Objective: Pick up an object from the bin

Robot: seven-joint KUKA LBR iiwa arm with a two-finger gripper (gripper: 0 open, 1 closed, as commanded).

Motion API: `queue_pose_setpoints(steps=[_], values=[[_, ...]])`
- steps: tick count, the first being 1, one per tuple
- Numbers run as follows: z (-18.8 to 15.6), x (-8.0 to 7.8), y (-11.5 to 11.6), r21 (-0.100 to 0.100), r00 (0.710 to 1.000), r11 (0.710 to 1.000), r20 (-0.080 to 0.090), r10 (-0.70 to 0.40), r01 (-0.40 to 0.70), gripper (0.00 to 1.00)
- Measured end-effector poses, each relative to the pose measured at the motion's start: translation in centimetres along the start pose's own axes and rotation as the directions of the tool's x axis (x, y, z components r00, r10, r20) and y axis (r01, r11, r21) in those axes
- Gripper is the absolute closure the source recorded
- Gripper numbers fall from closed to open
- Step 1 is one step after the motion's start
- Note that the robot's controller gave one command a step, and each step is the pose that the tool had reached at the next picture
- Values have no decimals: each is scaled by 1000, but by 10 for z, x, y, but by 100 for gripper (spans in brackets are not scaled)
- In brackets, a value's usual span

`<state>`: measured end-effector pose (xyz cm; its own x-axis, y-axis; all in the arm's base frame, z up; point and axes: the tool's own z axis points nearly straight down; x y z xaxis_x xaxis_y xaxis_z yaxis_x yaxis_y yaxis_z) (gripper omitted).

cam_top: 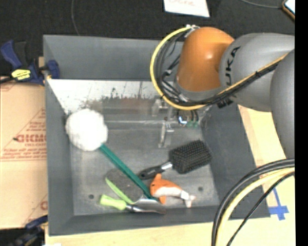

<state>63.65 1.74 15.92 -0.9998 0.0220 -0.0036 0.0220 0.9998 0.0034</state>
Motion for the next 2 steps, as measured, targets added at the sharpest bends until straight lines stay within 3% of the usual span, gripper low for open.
queue_pose_setpoints(steps=[1, 2], values=[[67, -1, 58, -4, 961, 961, -5, -276, 276, 0], [51, 30, -52, 3, 978, 978, 7, -209, 209, 0]])
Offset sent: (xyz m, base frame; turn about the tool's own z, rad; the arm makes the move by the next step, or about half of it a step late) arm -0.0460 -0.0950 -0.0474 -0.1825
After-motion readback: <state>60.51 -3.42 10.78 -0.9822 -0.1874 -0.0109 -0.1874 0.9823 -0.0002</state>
